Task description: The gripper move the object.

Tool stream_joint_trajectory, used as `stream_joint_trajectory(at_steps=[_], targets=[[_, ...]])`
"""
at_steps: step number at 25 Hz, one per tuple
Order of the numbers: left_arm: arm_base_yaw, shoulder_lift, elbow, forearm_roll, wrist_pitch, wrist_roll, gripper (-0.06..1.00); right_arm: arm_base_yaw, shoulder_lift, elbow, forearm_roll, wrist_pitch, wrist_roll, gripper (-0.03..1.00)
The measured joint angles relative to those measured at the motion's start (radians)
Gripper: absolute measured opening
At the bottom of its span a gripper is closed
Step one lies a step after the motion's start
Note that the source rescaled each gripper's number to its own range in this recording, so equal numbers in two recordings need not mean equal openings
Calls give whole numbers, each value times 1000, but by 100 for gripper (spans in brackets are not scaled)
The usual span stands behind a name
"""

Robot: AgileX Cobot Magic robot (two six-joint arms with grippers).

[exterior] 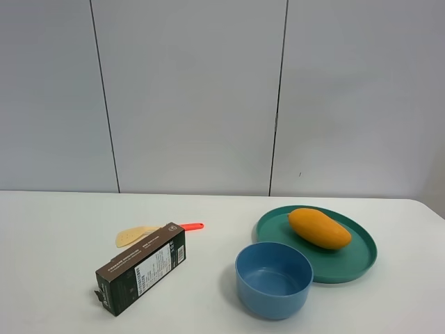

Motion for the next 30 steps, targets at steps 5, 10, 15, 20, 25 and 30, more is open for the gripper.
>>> stream_joint_trajectory(at_steps=[5, 10, 15, 20, 25, 30], targets=[[0, 0, 0, 0, 0, 0, 100, 0, -166, 192, -5, 0, 79, 93], [0, 0, 0, 0, 0, 0, 100, -38, -349, 409, -3, -23, 110, 93], [0, 0, 0, 0, 0, 0, 100, -103, -529, 541, -5, -42, 119, 93], [0, 0, 0, 0, 0, 0, 100, -104, -720, 649, -4, -80, 125, 93], [0, 0, 0, 0, 0, 0, 100, -104, -898, 714, -1, -129, 134, 93], [0, 0, 0, 0, 0, 0, 100, -104, -1038, 764, 6, -173, 136, 93]])
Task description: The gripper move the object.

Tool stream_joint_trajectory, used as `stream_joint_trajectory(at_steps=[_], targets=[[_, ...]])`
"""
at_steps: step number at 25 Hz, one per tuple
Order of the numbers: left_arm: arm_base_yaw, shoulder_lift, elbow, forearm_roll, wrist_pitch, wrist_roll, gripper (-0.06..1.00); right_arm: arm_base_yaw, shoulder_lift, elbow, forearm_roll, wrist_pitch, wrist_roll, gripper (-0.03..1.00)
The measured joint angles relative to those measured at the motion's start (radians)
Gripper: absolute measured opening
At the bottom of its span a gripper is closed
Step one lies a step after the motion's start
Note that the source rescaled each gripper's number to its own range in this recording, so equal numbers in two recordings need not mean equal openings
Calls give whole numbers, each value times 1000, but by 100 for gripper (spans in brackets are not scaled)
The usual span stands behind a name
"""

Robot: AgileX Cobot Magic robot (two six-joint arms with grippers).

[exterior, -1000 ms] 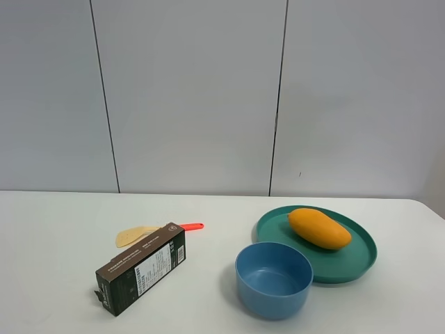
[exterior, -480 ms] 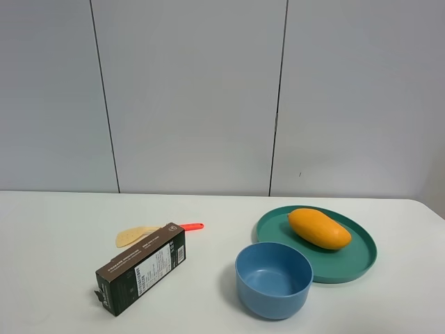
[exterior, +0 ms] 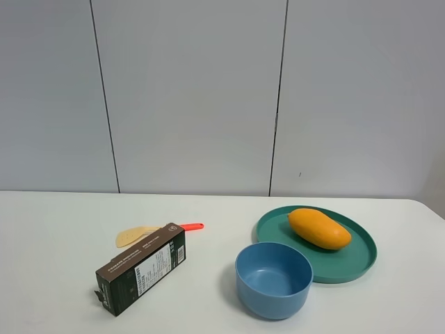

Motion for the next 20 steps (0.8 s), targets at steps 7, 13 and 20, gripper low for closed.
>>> stream_joint_trajectory(at_steps=[7, 13, 20], targets=[[0, 0, 0, 0, 0, 0, 100, 0, -99, 23, 2, 10, 0, 93], [0, 0, 0, 0, 0, 0, 100, 0, -99, 23, 4, 11, 0, 93], [0, 0, 0, 0, 0, 0, 100, 0, -99, 23, 4, 11, 0, 93]])
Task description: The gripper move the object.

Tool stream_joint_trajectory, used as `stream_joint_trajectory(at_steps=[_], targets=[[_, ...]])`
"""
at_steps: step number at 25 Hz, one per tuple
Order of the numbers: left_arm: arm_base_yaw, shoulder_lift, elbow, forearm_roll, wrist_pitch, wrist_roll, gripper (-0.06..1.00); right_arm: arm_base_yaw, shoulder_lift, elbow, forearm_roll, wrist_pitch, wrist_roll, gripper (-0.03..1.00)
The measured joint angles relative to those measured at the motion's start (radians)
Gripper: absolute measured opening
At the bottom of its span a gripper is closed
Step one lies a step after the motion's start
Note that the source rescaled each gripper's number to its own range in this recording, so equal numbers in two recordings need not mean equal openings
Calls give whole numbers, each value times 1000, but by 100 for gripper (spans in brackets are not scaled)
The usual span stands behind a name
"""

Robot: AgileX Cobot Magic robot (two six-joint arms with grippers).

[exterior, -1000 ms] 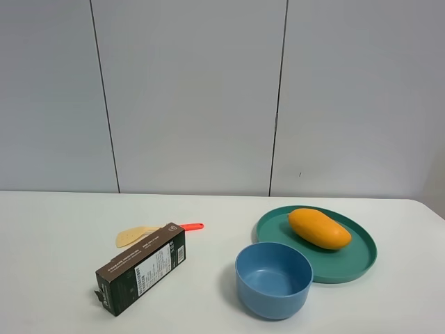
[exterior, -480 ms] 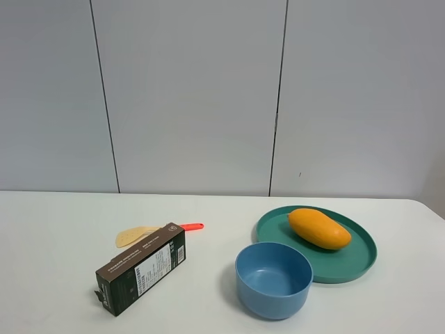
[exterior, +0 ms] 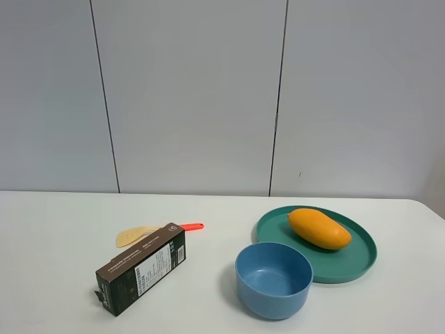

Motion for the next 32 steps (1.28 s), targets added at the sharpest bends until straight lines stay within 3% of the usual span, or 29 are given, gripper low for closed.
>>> stream_joint_trajectory(at_steps=[32], targets=[[0, 0, 0, 0, 0, 0, 100, 0, 0, 0, 0, 0, 0, 93]])
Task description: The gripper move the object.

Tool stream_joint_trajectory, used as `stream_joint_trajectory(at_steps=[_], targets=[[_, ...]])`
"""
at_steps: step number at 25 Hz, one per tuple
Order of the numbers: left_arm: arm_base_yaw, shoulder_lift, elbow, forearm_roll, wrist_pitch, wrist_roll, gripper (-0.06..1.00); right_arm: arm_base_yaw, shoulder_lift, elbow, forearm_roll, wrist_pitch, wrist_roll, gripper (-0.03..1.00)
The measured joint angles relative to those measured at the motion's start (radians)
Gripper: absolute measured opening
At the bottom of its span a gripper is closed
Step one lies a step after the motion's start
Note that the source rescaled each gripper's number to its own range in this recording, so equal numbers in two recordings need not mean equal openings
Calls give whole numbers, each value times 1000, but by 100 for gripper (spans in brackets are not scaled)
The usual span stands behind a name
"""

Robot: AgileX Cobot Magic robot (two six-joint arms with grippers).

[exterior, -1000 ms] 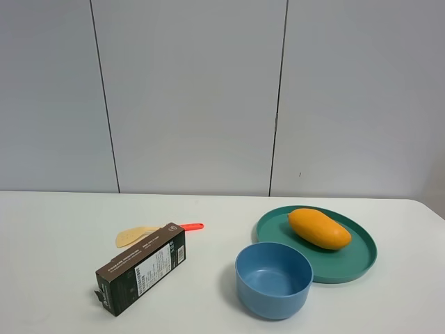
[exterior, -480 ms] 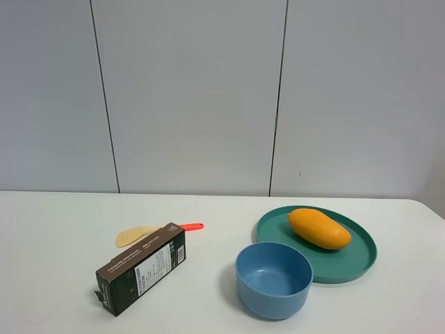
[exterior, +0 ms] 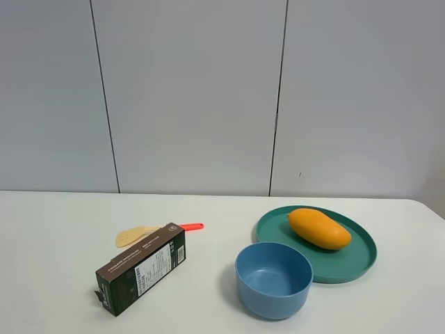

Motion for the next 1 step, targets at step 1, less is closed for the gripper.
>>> stream_joint_trajectory(at_steps=[1], targets=[[0, 0, 0, 0, 0, 0, 100, 0, 0, 0, 0, 0, 0, 93]])
